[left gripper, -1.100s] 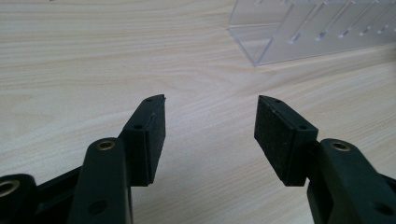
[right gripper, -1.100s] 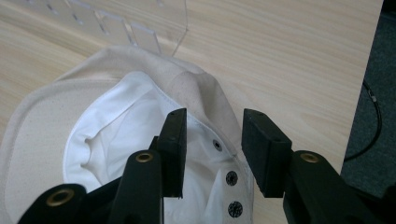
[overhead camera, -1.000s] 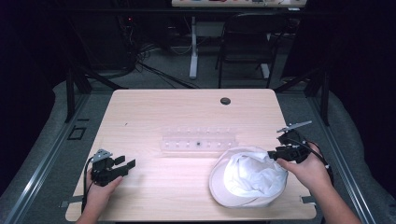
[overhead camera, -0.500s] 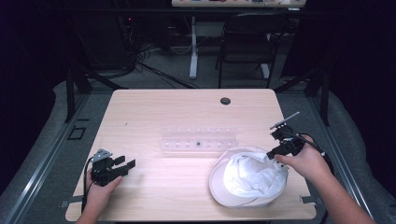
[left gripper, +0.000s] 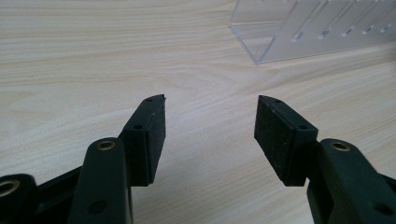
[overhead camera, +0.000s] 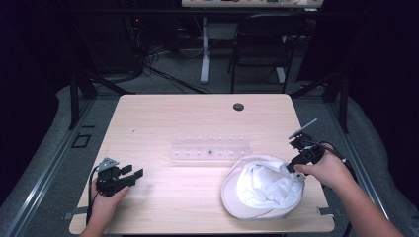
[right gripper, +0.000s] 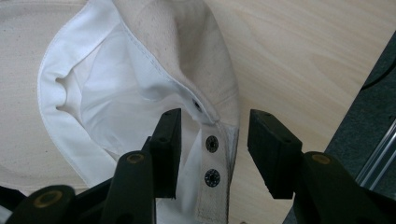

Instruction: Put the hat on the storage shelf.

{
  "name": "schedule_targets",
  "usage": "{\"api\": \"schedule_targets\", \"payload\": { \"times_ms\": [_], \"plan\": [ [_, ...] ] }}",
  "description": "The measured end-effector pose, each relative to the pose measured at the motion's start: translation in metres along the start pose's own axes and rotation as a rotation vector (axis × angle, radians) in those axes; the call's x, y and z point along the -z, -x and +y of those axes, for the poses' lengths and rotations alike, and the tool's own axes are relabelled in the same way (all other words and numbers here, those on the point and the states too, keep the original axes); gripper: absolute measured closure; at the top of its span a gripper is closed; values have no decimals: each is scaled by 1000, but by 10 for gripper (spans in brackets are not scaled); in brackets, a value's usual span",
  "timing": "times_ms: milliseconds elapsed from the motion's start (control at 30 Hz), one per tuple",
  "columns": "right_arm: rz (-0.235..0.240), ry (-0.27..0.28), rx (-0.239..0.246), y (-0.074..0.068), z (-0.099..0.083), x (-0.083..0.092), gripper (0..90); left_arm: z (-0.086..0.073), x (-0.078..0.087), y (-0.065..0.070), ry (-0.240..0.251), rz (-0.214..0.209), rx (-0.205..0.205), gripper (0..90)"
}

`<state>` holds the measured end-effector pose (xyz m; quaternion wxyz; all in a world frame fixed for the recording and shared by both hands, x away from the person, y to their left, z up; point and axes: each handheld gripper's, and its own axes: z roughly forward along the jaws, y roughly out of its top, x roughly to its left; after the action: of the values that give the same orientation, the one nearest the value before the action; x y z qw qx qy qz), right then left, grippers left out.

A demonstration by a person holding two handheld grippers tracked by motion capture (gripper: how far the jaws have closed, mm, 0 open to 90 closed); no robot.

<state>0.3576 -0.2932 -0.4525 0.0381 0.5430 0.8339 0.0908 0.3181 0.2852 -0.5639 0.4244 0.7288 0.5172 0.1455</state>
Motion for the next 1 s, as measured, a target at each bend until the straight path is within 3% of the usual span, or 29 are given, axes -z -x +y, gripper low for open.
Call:
{"api": "schedule_targets", "payload": {
  "times_ms": [300,633,1000],
  "plan": [
    [21,-29,-39,2,0,-14,564,0,-1,0,1,3,-2,441],
    [44,-62,-77,-1,4,-18,671,0,0,-1,-7,0,-2,441],
    [54,-80,-79,1,5,-24,654,0,0,-1,-9,1,-2,441]
  ]
}}
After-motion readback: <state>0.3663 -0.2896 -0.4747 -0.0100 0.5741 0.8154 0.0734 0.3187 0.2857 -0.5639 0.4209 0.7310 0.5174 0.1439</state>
